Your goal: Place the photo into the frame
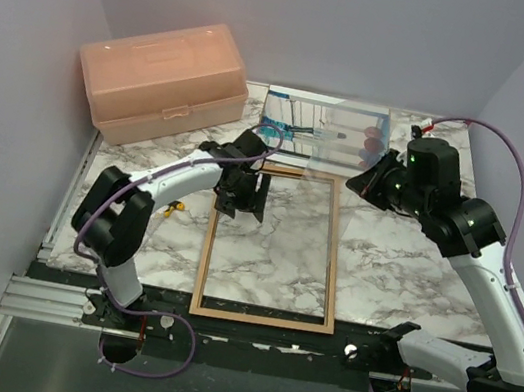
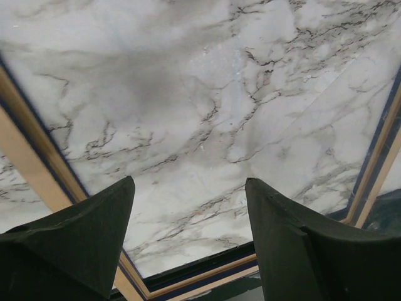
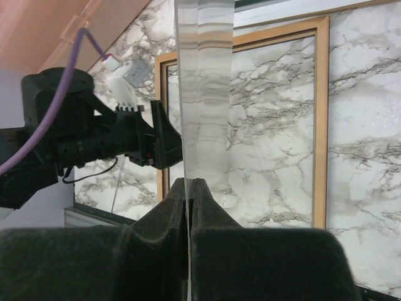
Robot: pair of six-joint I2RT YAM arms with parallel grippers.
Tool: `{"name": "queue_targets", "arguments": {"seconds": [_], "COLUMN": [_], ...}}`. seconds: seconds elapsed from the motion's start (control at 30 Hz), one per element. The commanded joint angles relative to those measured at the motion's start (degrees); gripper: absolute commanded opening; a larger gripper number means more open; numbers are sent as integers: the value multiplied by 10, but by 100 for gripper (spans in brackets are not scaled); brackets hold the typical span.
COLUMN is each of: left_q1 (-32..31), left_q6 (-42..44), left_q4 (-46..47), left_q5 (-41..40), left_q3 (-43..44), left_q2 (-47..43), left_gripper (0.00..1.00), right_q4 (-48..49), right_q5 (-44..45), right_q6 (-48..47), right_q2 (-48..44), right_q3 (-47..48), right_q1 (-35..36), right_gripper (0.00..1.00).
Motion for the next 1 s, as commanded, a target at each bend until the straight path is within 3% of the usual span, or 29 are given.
{"name": "queue_targets", "arguments": {"seconds": [0.0,0.27,0.43,0.57,0.7,0.83,0.97], "left_q1": [39,69,69,65,52,35,6], "left_q6": [0,-34,-59,-48,-47,-50,-53], "left_q4": [49,80,89,122,145,154,143], "left_q5": [12,-77,-111,-86,-72,-57,-61], "left_q3": [-66,-217,-250,-256,-257,-244,-220], "left_q2": [-99,-217,-190,-139,-104,-83,-70], "left_gripper": [75,77,73,67,58,38,26], "right_q4": [17,65,67,72,81,88,95], "right_q5": [-54,-135,-140,-164,-180,-184,-201], "right_q6": [7,63,88,91,81,67,59], "right_q2": [-8,-47,-89,-95,-82,-59,-35], "right_q3": [-13,-101,-152,-170,-165,-138,-121], "right_q1": [1,0,0,-1,-1,-1,-1], "right_gripper": [1,1,1,1,1,1,1]}}
